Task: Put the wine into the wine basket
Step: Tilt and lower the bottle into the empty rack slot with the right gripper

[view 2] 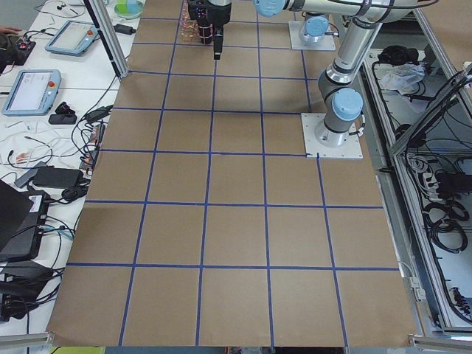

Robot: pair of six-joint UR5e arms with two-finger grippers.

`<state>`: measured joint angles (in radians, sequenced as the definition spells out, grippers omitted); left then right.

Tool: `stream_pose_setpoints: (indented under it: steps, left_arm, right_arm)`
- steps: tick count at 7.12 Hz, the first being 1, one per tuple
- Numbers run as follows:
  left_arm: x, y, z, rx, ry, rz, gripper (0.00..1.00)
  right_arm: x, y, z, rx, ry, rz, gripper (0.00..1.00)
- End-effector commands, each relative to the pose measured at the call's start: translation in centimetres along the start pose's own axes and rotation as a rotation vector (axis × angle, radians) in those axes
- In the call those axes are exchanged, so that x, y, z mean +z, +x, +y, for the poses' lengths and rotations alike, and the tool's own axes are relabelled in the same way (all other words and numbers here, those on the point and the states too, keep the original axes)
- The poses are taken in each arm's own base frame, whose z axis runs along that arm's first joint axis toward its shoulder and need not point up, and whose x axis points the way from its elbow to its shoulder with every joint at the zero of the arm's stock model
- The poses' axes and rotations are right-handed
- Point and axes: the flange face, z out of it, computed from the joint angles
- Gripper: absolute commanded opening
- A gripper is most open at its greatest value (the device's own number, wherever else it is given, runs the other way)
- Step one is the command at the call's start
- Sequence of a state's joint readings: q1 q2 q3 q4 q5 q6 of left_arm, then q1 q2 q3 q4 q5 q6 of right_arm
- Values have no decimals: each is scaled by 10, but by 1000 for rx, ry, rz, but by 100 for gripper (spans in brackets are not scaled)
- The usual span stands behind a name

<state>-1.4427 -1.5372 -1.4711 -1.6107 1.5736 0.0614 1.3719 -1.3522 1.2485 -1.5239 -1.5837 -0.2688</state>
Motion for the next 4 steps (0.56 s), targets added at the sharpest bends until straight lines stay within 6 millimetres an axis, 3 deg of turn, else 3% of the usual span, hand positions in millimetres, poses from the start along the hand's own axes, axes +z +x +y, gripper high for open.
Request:
stream_pose_setpoints:
  steps: [1,4]
  left_arm:
    - [0,1,0,1,-1,1,100]
    - [1,2,0,4,-3,5,100]
  right_arm:
    - [14,-1,-4,-22,27,-21,0]
    - [42,2,-14,-27,34,-18,0]
